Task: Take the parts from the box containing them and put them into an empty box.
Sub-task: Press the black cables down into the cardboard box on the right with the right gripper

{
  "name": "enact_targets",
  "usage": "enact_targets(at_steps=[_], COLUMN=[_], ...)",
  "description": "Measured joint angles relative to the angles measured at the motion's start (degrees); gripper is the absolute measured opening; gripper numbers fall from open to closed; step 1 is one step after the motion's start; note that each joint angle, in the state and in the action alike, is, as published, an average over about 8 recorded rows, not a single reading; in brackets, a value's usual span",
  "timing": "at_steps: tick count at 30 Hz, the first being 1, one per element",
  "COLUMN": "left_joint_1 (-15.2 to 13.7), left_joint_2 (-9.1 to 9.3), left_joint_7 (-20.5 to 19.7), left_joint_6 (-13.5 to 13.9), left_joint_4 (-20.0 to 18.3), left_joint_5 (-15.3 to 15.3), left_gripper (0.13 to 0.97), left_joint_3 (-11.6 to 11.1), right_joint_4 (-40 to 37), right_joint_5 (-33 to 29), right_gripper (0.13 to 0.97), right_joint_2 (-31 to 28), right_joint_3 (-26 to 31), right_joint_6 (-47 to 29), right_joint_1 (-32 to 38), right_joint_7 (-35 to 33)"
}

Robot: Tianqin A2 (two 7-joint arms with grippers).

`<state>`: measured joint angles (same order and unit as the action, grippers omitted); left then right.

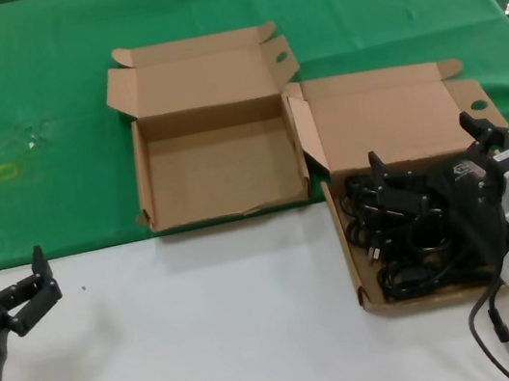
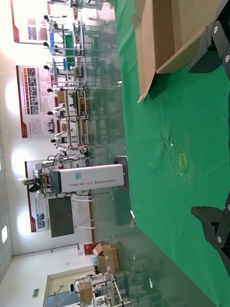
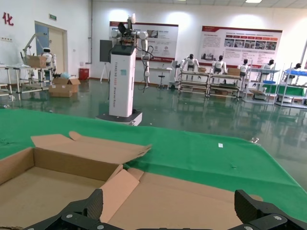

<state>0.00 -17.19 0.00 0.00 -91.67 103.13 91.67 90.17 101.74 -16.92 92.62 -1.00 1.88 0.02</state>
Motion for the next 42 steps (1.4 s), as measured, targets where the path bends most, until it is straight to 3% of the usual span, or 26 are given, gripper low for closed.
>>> enact_targets(at_steps=[31,42], left_joint_1=[0.00,0.00], left_joint_2=[0.00,0.00], left_joint_7=[0.00,0.00], left_joint_6=[0.00,0.00], left_joint_4=[0.00,0.00], left_joint_5=[0.00,0.00], left_gripper=[0.963,0.874], left_joint_3=[0.00,0.00], right_joint_4=[0.00,-0.16], right_joint_5=[0.00,0.01], right_gripper=[0.966,0.966], right_joint_2=[0.00,0.00], right_joint_3=[0.00,-0.01], right_joint_6=[0.00,0.10], right_joint_1=[0.00,0.09], right_joint_7=[0.00,0.01])
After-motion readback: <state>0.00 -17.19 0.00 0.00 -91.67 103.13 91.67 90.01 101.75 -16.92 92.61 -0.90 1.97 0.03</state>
